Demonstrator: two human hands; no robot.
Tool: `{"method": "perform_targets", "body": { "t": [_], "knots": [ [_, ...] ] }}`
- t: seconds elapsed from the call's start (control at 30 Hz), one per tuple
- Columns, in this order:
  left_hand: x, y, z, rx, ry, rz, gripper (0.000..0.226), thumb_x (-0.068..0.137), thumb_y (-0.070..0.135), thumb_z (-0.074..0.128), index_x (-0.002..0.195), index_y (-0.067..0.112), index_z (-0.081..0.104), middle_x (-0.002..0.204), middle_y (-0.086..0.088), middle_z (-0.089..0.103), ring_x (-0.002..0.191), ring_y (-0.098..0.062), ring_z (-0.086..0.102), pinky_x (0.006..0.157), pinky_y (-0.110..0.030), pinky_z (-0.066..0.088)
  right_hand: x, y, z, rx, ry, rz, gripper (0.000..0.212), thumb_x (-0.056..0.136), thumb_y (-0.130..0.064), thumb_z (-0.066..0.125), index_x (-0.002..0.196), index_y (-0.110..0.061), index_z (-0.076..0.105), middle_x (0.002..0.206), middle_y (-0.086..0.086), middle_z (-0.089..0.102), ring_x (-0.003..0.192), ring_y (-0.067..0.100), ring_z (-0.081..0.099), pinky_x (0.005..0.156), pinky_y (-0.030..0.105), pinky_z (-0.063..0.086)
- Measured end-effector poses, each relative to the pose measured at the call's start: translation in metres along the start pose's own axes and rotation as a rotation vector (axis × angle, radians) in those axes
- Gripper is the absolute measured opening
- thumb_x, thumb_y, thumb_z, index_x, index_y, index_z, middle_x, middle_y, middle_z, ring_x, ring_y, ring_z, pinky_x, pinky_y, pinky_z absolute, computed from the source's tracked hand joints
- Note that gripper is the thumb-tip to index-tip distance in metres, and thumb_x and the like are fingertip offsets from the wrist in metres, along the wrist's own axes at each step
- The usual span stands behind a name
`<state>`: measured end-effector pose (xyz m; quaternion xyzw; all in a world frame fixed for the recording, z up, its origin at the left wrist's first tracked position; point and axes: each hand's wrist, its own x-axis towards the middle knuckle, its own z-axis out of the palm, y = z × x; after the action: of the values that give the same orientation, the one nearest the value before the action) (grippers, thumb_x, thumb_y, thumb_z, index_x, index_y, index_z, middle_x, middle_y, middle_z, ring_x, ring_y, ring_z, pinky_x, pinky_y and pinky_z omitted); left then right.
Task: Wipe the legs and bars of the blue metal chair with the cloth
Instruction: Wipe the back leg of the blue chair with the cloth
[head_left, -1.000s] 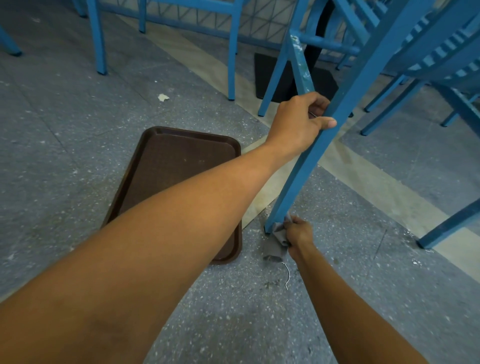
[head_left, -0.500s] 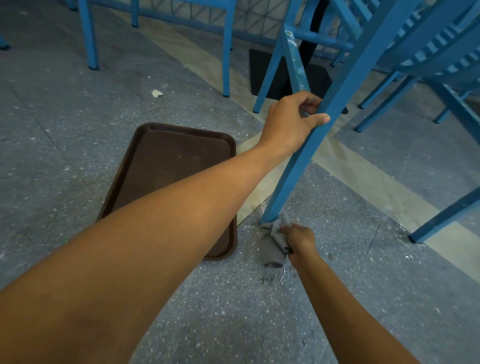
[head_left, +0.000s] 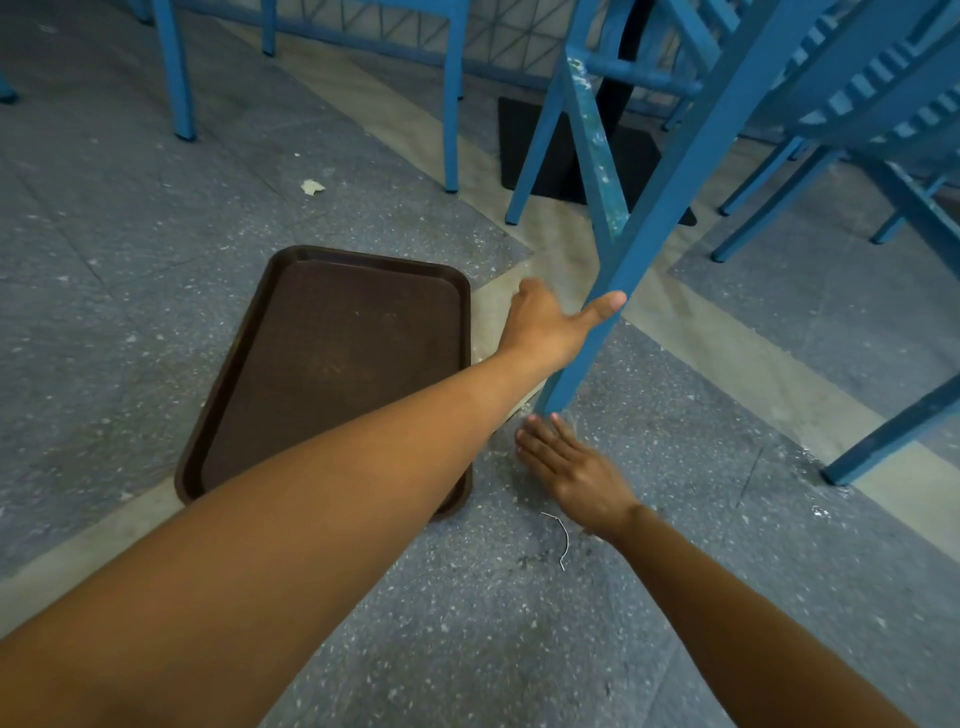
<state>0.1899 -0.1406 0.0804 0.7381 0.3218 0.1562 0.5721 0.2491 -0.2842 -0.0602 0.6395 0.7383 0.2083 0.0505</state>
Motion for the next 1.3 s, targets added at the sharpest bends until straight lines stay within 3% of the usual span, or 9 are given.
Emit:
{"method": "perform_targets", "body": {
  "t": [0.1, 0.2, 0.37, 0.6, 0.8, 0.97, 1.03, 1.13, 1.3],
  "knots": [
    [0.004, -0.008, 0.006, 0.072, -0.106, -0.037, 0.047, 0.08, 0.064, 0.051, 0.07, 0.019, 0.042, 0.074, 0.003, 0.046, 0.068, -0.012, 0.047, 0.055, -0.023, 0.034, 0.006, 0.002, 0.01, -0.218, -0.203, -0.058, 0.037, 0.082, -0.008, 0.047, 0.113, 0.003, 0.063, 0.118, 0.019, 0.063, 0.118, 0.036, 0.054, 0.114, 0.049, 0.005],
    [0.006, -0.014, 0.008, 0.108, -0.104, 0.022, 0.053, 0.084, 0.06, 0.049, 0.06, 0.015, 0.036, 0.058, 0.001, 0.037, 0.056, -0.015, 0.039, 0.053, -0.029, 0.029, 0.015, -0.007, 0.012, -0.362, -0.394, -0.063, 0.039, 0.072, -0.013, 0.068, 0.107, 0.004, 0.066, 0.113, 0.022, 0.065, 0.115, 0.038, 0.056, 0.115, 0.052, 0.01],
    [0.012, -0.021, 0.008, 0.199, -0.076, 0.098, 0.049, 0.089, 0.054, 0.046, 0.087, 0.008, 0.061, 0.085, -0.012, 0.062, 0.081, -0.025, 0.057, 0.065, -0.036, 0.044, 0.026, -0.018, 0.009, -0.386, -0.53, -0.092, 0.026, 0.071, -0.021, 0.065, 0.087, -0.004, 0.075, 0.094, 0.016, 0.072, 0.101, 0.032, 0.065, 0.109, 0.047, 0.019],
    [0.015, -0.023, 0.006, 0.22, -0.072, 0.099, 0.045, 0.089, 0.054, 0.047, 0.089, 0.011, 0.059, 0.085, -0.007, 0.061, 0.076, -0.021, 0.054, 0.058, -0.029, 0.039, 0.02, -0.005, 0.013, -0.324, -0.452, -0.135, 0.024, 0.068, -0.022, 0.072, 0.084, -0.004, 0.076, 0.095, 0.014, 0.073, 0.107, 0.033, 0.062, 0.103, 0.045, 0.042],
    [0.018, -0.024, 0.006, 0.199, -0.077, 0.096, 0.049, 0.087, 0.054, 0.049, 0.1, 0.009, 0.063, 0.092, -0.005, 0.062, 0.083, -0.02, 0.055, 0.066, -0.027, 0.038, 0.005, -0.002, 0.008, -0.194, -0.422, -0.08, 0.026, 0.058, -0.019, 0.082, 0.08, -0.007, 0.076, 0.096, 0.015, 0.072, 0.105, 0.031, 0.063, 0.103, 0.041, 0.039],
    [0.019, -0.027, 0.007, 0.165, -0.072, 0.104, 0.049, 0.087, 0.053, 0.051, 0.101, 0.008, 0.063, 0.091, -0.004, 0.061, 0.082, -0.019, 0.056, 0.058, -0.026, 0.04, -0.013, 0.003, -0.024, 0.374, -0.404, 0.406, 0.035, 0.069, -0.002, 0.073, 0.104, -0.005, 0.069, 0.107, 0.01, 0.067, 0.106, 0.024, 0.06, 0.11, 0.034, 0.027],
    [0.02, -0.027, 0.008, 0.161, -0.072, 0.106, 0.049, 0.087, 0.054, 0.051, 0.1, 0.008, 0.063, 0.091, -0.005, 0.061, 0.083, -0.02, 0.056, 0.063, -0.027, 0.04, -0.011, 0.005, -0.046, 0.715, -0.232, 0.891, 0.032, 0.08, 0.006, 0.06, 0.108, -0.006, 0.066, 0.096, 0.008, 0.068, 0.085, 0.02, 0.064, 0.084, 0.023, 0.047],
    [0.02, -0.026, 0.008, 0.159, -0.08, 0.104, 0.048, 0.086, 0.053, 0.052, 0.098, 0.008, 0.063, 0.09, -0.005, 0.061, 0.082, -0.02, 0.056, 0.065, -0.027, 0.039, -0.002, 0.017, -0.045, 1.084, 0.0, 1.472, 0.032, 0.09, 0.008, 0.042, 0.099, -0.01, 0.066, 0.078, 0.003, 0.066, 0.066, 0.013, 0.063, 0.057, 0.014, 0.051],
    [0.019, -0.026, 0.007, 0.156, -0.076, 0.098, 0.048, 0.086, 0.051, 0.053, 0.099, 0.007, 0.063, 0.091, -0.006, 0.063, 0.084, -0.021, 0.058, 0.067, -0.027, 0.04, 0.024, 0.02, -0.017, 1.423, 0.018, 1.697, 0.033, 0.09, 0.008, 0.041, 0.105, -0.01, 0.063, 0.073, 0.007, 0.067, 0.058, 0.014, 0.064, 0.053, 0.024, 0.054]
  ]
}}
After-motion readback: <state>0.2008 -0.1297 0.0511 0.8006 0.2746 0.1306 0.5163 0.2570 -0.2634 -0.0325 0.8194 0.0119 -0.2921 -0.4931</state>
